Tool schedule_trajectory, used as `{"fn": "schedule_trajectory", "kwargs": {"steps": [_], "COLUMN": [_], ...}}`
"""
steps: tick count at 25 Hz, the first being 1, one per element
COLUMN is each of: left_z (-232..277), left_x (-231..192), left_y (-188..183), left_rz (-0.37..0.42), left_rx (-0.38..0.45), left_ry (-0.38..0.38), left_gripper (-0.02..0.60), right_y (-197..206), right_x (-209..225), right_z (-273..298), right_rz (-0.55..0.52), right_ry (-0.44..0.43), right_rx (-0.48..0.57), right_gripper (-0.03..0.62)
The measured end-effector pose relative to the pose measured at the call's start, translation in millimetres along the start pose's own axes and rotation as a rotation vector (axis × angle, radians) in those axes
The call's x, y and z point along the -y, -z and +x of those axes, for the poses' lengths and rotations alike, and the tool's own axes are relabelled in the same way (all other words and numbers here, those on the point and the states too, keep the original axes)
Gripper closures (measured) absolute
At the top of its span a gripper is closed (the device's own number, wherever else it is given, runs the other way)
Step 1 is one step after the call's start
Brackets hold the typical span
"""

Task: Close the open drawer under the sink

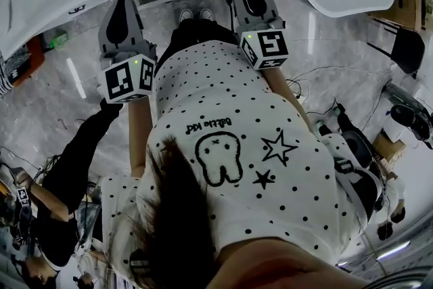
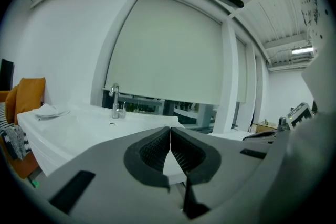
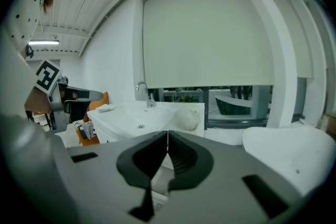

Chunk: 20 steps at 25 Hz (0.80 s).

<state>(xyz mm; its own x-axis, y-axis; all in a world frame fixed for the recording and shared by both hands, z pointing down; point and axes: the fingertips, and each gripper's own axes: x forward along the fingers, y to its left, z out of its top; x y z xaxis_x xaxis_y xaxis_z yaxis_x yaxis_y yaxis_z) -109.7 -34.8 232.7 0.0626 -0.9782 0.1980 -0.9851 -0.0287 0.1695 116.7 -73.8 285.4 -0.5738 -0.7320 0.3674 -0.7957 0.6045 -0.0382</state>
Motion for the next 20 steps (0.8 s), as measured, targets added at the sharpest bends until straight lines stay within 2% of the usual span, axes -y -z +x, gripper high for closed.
{"fn": "schedule_trajectory", "kwargs": {"steps": [20], "left_z": [-2.8], "left_x": [-0.3], "left_y": [-1.4], "left_rz": [-0.021], "left_rx": [0.021], "left_ry": [0.020], "left_gripper": [0.572], "right_y": [-6.9], "right_x": [0.7], "right_z": [1.5], "right_rz": [-0.003], "right_ry": [0.011], "right_rx": [0.019], "right_gripper": [0.579]}}
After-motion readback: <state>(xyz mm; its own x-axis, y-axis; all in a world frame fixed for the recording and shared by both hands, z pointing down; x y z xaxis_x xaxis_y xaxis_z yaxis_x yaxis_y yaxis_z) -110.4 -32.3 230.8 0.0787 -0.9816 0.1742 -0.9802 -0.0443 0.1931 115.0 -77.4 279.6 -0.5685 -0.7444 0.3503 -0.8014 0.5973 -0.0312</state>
